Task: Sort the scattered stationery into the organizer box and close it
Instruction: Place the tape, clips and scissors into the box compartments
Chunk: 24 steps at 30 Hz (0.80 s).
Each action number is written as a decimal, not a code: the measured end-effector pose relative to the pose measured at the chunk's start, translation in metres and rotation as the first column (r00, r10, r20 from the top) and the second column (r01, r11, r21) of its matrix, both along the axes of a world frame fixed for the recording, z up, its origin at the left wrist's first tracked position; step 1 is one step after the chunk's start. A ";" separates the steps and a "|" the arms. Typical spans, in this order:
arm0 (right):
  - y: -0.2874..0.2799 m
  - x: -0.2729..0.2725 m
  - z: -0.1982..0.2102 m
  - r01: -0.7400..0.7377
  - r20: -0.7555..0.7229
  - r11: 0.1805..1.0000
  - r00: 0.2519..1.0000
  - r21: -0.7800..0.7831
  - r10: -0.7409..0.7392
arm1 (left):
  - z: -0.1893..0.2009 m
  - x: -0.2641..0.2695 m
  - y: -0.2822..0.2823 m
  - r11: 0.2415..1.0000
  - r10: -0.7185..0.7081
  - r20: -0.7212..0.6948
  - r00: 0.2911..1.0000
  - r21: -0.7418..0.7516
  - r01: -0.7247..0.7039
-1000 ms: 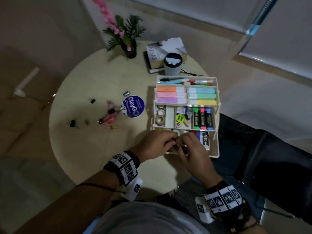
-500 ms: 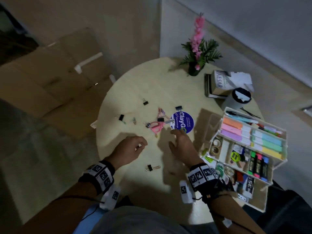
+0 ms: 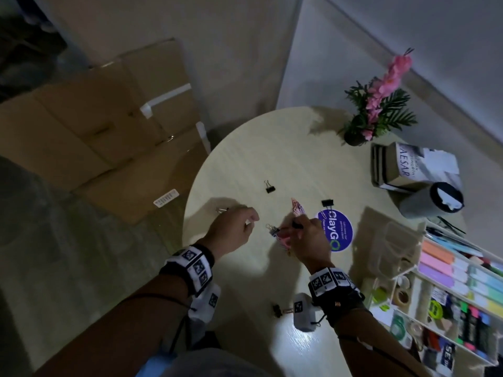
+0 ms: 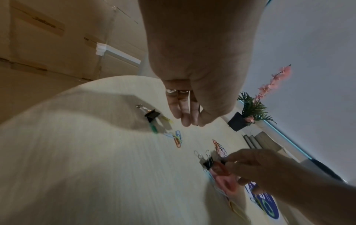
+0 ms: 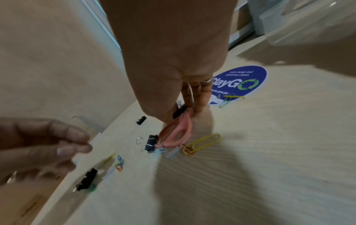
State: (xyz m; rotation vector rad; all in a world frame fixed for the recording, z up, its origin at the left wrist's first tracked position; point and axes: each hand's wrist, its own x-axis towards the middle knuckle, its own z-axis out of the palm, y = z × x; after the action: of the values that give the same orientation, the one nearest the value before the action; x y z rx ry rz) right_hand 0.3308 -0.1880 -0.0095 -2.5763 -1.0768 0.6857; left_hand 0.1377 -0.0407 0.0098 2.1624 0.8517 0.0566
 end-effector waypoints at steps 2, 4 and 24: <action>-0.002 -0.003 0.003 0.012 0.031 1.000 0.999 0.014 -0.013 | -0.001 0.020 0.017 0.998 -0.036 -0.032 0.999 0.049 0.037; -0.004 -0.002 -0.002 0.012 0.054 1.000 0.998 -0.008 -0.012 | -0.004 0.043 0.031 0.988 -0.104 -0.087 0.991 0.108 0.113; 0.014 0.108 -0.010 0.353 0.004 0.880 0.928 0.319 -0.373 | -0.037 0.104 0.075 0.876 -0.370 -0.197 0.908 0.253 0.412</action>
State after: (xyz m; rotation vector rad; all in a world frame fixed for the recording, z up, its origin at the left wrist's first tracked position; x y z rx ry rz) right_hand 0.4389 -0.1744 -0.0191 -2.4321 -0.6234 0.3089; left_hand 0.2419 0.0339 -0.0269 2.6059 0.4846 -0.1939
